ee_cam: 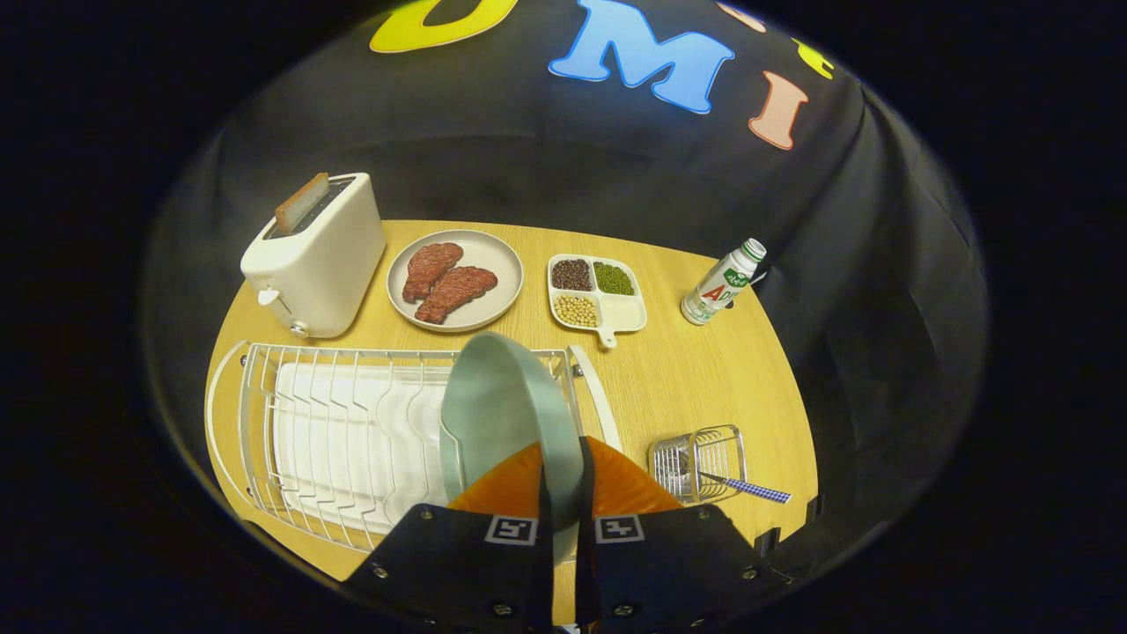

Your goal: Take the plate from the dish rack, then take the spoon from the basket and place it into the plate.

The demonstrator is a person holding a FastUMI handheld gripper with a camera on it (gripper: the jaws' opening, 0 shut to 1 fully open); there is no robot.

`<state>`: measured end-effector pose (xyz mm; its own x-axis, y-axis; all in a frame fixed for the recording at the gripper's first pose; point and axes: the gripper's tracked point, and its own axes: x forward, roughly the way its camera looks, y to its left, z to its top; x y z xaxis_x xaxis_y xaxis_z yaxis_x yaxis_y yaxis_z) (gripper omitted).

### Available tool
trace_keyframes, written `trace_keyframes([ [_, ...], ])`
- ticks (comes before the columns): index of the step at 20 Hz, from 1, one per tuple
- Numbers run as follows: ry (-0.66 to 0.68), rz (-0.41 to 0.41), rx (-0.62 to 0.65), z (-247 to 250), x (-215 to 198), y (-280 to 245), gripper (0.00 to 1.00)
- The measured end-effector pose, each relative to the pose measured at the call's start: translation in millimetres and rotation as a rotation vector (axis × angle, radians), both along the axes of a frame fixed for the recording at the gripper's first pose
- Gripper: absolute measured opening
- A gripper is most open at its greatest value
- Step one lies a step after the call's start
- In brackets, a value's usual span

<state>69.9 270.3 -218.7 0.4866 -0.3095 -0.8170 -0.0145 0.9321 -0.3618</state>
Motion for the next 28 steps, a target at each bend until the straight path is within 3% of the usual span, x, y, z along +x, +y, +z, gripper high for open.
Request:
trace_keyframes([
  [8,-0.089,-0.029,-0.106,46.7,15.8,-6.1,0.10],
  [10,-0.114,0.000,-0.078,60.4,22.5,-1.0,0.10],
  [15,-0.166,-0.028,0.076,94.8,10.5,-22.0,0.09],
  [18,-0.178,-0.041,0.236,111.6,-5.9,-43.5,0.10],
  [28,-0.110,-0.072,0.724,117.2,-98.0,-115.0,0.09],
])
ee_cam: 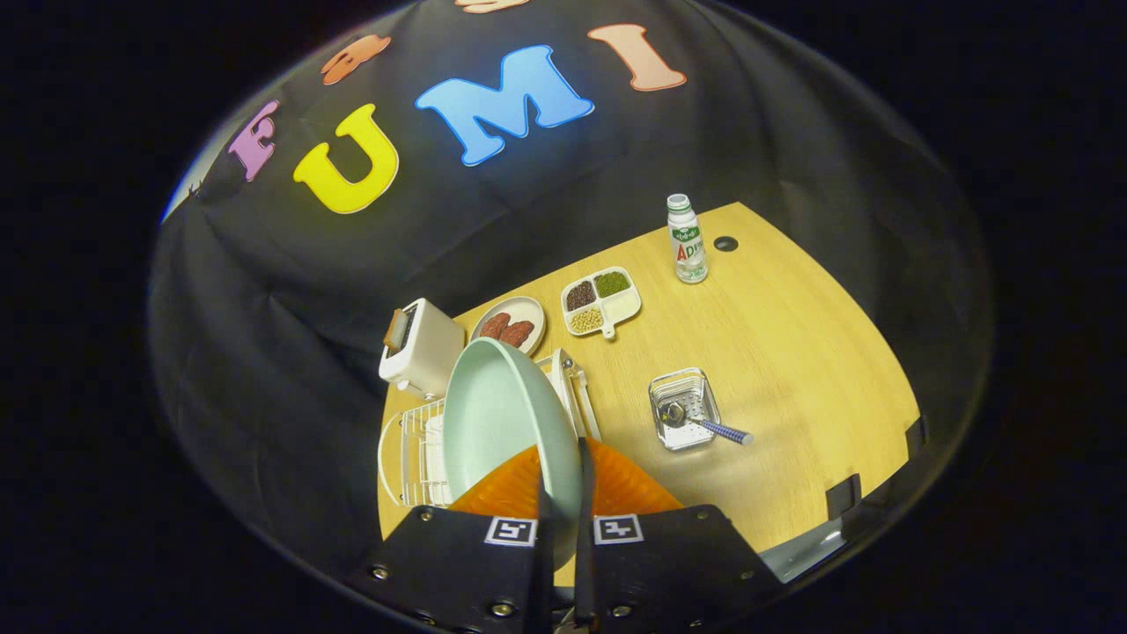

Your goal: Take the plate from the dish rack, then take the spoon from the basket and place it into the plate.

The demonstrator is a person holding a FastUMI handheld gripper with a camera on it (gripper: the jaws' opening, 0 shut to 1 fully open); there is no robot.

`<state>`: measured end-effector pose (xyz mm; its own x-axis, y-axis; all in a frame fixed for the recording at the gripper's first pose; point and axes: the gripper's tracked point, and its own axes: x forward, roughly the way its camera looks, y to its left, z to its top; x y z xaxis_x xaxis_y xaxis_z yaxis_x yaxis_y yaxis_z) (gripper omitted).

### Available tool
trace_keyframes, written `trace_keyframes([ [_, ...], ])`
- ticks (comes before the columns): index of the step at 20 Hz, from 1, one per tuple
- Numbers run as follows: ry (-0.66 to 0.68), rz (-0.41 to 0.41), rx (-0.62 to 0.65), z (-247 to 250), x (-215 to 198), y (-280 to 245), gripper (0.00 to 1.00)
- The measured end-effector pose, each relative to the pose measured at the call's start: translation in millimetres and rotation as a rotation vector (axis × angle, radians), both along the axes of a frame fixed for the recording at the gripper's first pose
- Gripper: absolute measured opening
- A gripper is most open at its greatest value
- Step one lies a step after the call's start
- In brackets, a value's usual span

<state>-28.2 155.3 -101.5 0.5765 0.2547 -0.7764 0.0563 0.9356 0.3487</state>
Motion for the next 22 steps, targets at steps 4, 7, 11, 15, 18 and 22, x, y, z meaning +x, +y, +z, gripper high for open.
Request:
trace_keyframes([
  [4,0.049,0.038,0.152,-24.2,-39.9,-18.1,0.09],
  [7,0.077,0.065,0.220,-51.7,-67.6,-32.0,0.09],
  [11,0.173,0.042,0.307,-110.4,-93.0,-52.4,0.09],
  [15,0.279,0.038,0.363,-174.4,-113.0,-63.9,0.09],
  [18,0.298,0.057,0.348,-200.5,-119.0,-75.1,0.09],
  [22,0.322,0.043,0.389,-221.4,-114.2,-75.9,0.09],
])
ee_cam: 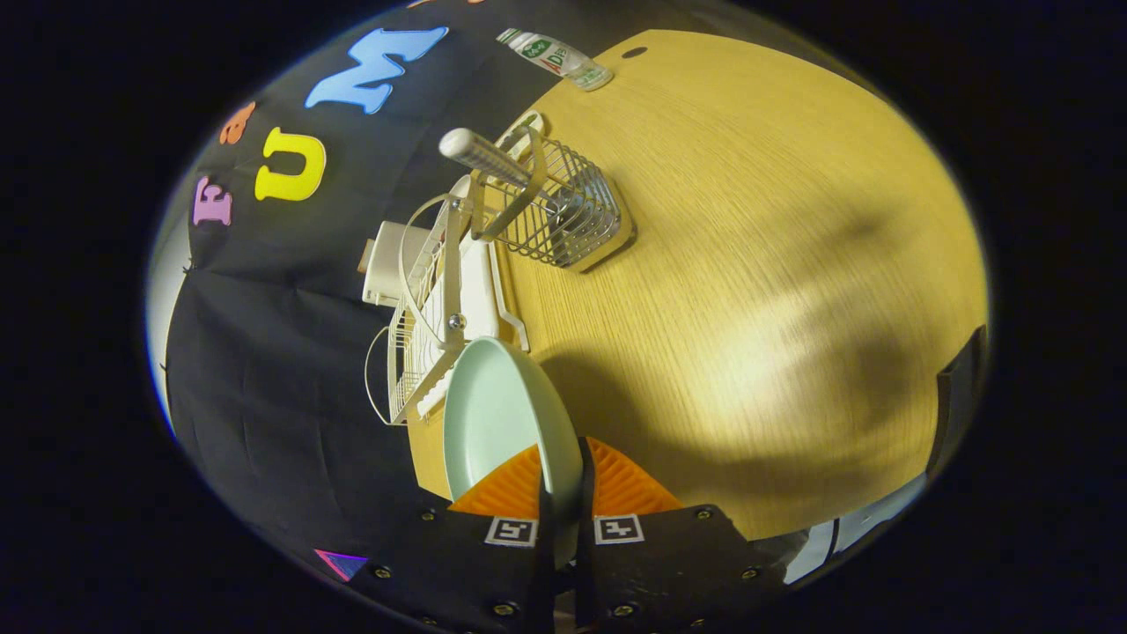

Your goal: Take the plate from the dish rack, then take the spoon from the basket and place it into the plate.

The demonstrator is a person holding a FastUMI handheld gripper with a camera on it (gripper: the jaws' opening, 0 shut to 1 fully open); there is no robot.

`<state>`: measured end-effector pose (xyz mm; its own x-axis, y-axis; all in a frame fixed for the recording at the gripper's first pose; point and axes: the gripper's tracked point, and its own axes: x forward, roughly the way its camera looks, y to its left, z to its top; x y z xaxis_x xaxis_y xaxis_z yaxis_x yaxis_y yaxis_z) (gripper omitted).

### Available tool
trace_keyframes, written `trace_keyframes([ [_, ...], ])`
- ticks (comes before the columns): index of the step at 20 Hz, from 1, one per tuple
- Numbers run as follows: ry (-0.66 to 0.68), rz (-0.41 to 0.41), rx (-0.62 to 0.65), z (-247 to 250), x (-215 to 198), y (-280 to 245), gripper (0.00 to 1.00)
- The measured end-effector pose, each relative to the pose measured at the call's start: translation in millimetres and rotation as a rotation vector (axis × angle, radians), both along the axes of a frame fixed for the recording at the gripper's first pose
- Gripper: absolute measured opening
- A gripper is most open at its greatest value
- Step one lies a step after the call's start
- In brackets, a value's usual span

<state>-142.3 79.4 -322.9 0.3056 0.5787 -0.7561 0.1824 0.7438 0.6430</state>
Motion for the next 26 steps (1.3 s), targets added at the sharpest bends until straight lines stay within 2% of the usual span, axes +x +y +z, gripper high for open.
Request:
trace_keyframes([
  [5,-0.004,0.053,-0.021,-14.7,2.9,-0.5,0.09],
  [9,-0.013,0.060,-0.042,-23.4,2.1,-4.1,0.09],
  [11,-0.032,0.073,-0.090,-28.1,4.0,-10.9,0.10],
  [12,-0.069,0.074,-0.116,-26.9,9.0,-13.2,0.16],
  [13,-0.127,0.082,-0.149,-21.9,16.1,-18.1,0.21],
  [14,-0.187,0.099,-0.188,-16.4,19.9,-22.9,0.41],
  [16,-0.312,0.141,-0.298,-1.2,28.2,-36.4,0.66],
  [17,-0.391,0.161,-0.342,12.6,33.0,-43.5,0.70],
  [19,-0.582,0.192,-0.399,42.7,44.6,-48.6,0.70],
  [21,-0.767,0.174,-0.442,76.4,58.9,-53.5,0.70],
  [26,-1.020,0.106,-0.521,123.2,81.6,-69.5,0.70],
])
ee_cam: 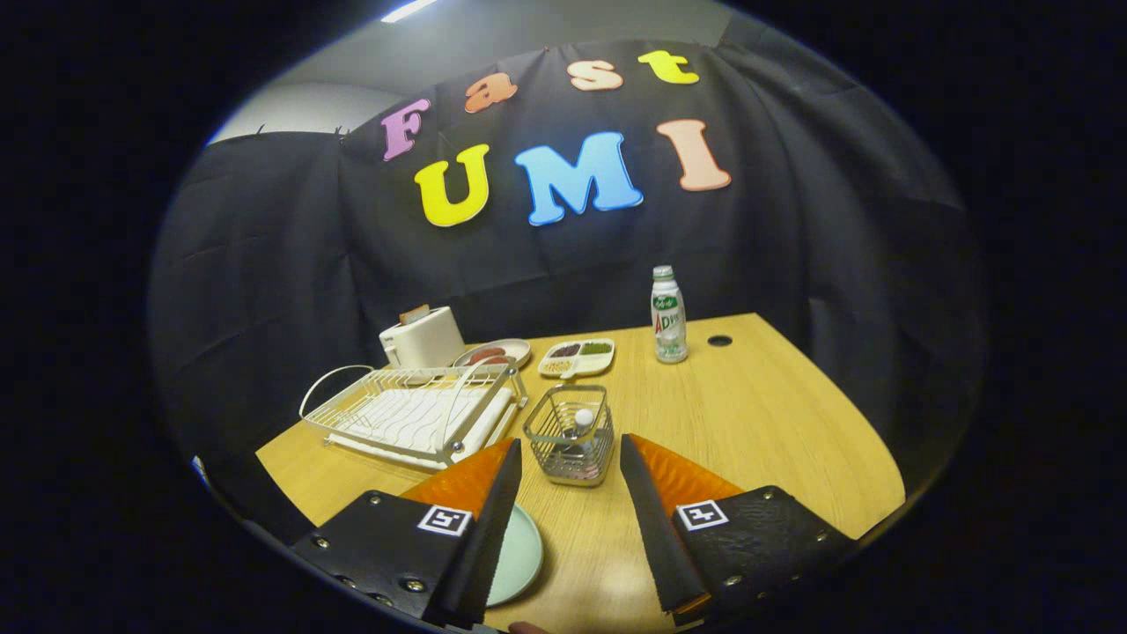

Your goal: Take the plate from the dish rack, then take the spoon from the basket and place it into the plate.

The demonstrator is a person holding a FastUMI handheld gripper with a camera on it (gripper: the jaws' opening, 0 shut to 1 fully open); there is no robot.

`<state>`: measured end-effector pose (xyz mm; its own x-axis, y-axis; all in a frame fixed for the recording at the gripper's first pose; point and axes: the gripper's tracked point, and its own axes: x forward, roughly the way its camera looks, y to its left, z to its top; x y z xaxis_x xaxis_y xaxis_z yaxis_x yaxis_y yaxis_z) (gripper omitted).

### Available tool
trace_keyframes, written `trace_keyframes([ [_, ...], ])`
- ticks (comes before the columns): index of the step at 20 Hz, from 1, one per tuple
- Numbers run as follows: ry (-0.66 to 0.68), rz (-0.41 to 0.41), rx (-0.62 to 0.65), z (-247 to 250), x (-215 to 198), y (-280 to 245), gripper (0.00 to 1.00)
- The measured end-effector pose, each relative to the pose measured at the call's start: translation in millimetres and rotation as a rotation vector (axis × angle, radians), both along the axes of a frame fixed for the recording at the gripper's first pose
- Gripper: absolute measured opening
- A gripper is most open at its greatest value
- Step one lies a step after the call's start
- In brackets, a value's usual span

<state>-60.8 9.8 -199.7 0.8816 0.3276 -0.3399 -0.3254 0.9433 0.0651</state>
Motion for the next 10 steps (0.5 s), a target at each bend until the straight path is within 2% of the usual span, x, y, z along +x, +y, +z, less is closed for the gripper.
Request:
trace_keyframes([
  [4,-0.137,0.010,-0.081,15.4,21.5,-3.2,0.70],
  [10,-0.212,0.008,-0.055,3.5,61.4,9.3,0.70],
])
